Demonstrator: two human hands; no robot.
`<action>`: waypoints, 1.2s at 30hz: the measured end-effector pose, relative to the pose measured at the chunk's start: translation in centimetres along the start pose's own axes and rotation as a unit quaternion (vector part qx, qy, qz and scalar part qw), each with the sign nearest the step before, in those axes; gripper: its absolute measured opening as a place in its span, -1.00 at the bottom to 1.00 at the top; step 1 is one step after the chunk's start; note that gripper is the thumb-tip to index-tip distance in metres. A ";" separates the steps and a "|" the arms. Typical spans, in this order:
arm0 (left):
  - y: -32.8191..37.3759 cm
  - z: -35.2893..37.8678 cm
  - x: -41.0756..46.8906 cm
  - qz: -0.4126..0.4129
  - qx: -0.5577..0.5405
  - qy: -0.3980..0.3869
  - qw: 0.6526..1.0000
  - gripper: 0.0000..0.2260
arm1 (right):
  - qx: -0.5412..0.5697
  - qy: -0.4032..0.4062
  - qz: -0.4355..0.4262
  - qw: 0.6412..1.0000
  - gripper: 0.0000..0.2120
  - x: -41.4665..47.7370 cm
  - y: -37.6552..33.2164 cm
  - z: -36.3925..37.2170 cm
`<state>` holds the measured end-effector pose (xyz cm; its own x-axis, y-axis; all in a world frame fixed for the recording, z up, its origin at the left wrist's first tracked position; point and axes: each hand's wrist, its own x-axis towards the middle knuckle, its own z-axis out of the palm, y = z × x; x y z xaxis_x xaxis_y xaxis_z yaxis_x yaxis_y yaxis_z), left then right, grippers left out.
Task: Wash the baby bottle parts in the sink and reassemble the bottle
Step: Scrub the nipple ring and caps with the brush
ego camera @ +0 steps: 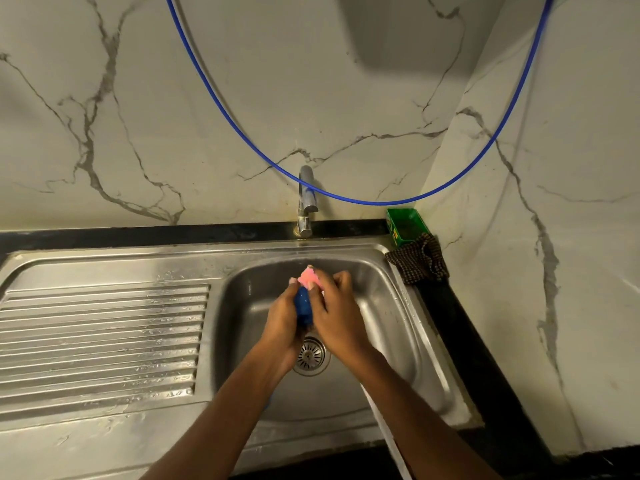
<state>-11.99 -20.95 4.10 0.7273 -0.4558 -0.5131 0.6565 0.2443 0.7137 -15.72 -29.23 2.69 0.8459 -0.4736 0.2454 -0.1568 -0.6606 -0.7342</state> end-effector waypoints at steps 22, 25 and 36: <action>0.7 1.1 -1.0 0.027 -0.048 0.062 0.997 -0.69 | 0.039 0.020 -0.045 0.998 -0.73 -1.3 -0.7 -1.0; 1.2 0.9 -0.7 0.057 0.019 0.057 0.997 -0.56 | 0.040 0.026 -0.057 0.997 -0.66 -1.6 -0.7 -0.9; 0.7 1.0 0.0 0.080 0.177 0.058 0.979 -0.63 | -0.033 0.071 -0.027 0.997 -0.74 0.0 0.0 -0.6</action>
<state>-11.80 -21.66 5.09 0.8468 -0.3300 -0.4173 0.4369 -0.0163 0.8994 -16.02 -29.56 3.03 0.7746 -0.5104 0.3736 -0.1505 -0.7224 -0.6749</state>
